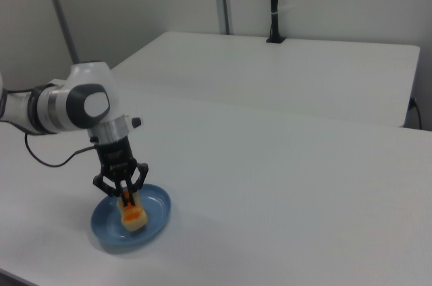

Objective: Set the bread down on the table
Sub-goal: 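Close the gripper on the bread roll and lift it, then carry the bread roll off the plate and lower it to the table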

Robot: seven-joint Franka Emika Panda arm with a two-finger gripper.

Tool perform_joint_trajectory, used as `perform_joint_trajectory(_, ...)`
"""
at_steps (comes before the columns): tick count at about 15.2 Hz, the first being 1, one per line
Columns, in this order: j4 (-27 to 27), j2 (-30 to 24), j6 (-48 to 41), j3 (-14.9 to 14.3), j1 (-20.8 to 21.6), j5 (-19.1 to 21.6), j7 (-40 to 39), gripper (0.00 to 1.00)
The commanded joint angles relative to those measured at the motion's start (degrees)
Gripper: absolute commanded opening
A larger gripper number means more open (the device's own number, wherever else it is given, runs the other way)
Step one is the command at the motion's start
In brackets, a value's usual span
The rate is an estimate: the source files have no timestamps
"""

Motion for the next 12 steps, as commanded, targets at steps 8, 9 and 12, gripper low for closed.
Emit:
perform_joint_trajectory(8,26.4,6.8,-12.2,-1.2,-13.1,8.2,6.3,0.00)
perform_joint_trajectory(9,27.9,8.8,-11.9,-1.5,-13.7,8.5,8.2,0.00)
perform_joint_trajectory(12,30.9,13.9,-5.6,-2.3,-15.2,9.5,14.7,0.00)
